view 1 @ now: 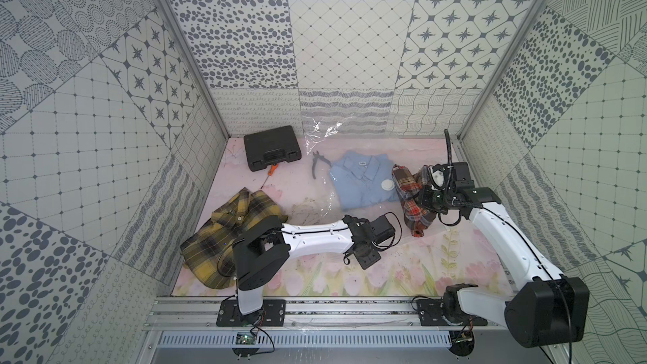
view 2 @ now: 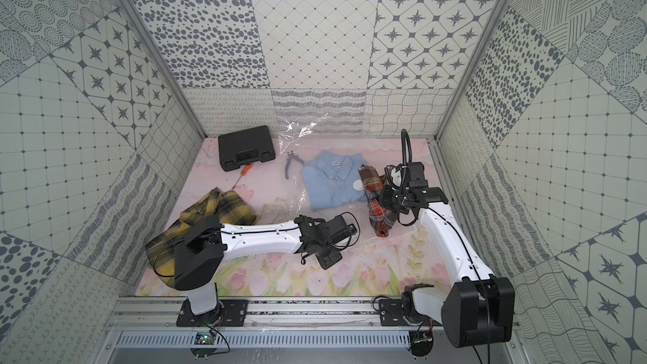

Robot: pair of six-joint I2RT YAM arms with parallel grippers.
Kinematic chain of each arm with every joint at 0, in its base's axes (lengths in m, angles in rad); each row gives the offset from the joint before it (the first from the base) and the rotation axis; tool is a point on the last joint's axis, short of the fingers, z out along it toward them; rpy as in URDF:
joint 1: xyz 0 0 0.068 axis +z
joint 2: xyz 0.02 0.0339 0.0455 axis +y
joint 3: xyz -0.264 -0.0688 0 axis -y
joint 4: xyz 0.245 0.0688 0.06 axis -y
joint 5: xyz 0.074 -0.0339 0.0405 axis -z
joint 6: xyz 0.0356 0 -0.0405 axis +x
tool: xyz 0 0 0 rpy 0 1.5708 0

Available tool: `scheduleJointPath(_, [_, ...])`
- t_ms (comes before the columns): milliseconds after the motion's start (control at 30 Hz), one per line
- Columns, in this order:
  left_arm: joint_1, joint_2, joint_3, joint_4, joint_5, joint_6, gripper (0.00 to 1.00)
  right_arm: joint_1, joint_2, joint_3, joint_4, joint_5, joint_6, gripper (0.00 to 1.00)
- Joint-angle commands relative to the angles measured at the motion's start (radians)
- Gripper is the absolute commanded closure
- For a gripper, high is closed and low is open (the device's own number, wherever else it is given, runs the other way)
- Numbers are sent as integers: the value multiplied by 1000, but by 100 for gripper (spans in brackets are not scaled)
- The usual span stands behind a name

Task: Place the folded shirt into the vacuum bag
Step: Open the vacuum bag at the center of the board.

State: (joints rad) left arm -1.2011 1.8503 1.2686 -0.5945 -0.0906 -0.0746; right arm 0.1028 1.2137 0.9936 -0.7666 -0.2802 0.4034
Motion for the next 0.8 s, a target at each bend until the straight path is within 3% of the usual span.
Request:
scheduleJointPath(0, [-11,57,35,-25,-97,129,39,-9,-34,-4,51,-5,-29,100])
scheduleJointPath(367, [-7,122,57,44,-248,176,56,-40,-56,-29,35,-3,-52,100])
scheduleJointPath(633, [16,96,51,77,-251,153,86,-58,-80,-28,14,-14,-61,100])
scheduleJointPath(700, [28,79,54,79,-221,135,84,-58,-93,-34,3,-19,-61,100])
scheduleJointPath(767, [38,69,63,70,-186,125,73,-58,-106,-37,-5,-17,-63,100])
